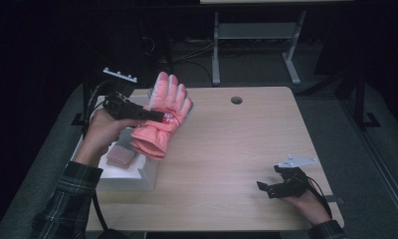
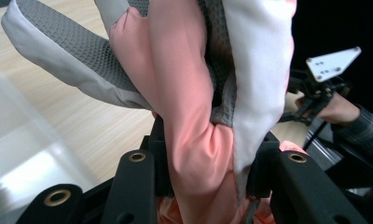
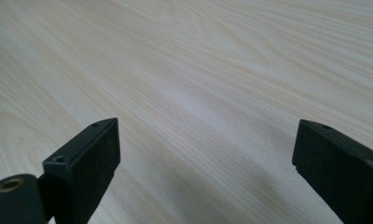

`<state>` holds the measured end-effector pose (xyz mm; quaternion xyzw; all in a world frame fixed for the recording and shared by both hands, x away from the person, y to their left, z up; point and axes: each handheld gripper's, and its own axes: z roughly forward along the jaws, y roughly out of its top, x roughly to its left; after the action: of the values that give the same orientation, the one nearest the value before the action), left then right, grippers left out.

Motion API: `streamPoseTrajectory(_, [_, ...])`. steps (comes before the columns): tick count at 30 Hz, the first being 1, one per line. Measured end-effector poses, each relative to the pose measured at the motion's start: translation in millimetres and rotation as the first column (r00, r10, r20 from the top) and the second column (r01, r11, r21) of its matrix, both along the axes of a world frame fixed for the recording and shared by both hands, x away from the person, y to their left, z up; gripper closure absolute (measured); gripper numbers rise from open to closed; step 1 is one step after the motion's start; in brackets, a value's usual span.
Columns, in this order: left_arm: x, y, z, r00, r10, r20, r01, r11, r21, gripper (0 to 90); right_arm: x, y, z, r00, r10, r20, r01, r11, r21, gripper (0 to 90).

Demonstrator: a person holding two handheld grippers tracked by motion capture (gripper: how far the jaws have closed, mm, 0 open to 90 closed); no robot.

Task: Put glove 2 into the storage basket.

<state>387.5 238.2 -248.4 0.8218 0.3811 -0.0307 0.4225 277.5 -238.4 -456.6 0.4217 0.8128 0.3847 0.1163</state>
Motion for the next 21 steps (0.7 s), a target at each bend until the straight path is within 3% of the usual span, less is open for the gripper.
streamPoseTrajectory(10, [2.2, 53.1, -6.9, 0.9926, 0.121, -0.011, -0.121, 0.9926, -0.007, 62.2, 0.2, 0.7, -1.3, 1.0, 0.002, -0.004, -0.002, 1.0, -0.003, 7.5])
streamPoseTrajectory(15, [4.0, 73.8, -16.2, 0.9834, 0.181, -0.014, -0.181, 0.9835, 0.008, 62.3, 0.6, 0.2, -1.7, 1.0, 0.0, -0.008, 0.0, 1.0, -0.004, 7.4])
streamPoseTrajectory(21, [10.3, 86.6, -35.9, 0.9719, 0.233, -0.035, -0.232, 0.9721, 0.037, 62.2, 0.5, 0.3, -1.7, 0.9999, -0.002, -0.012, 0.002, 1.0, -0.003, 7.5])
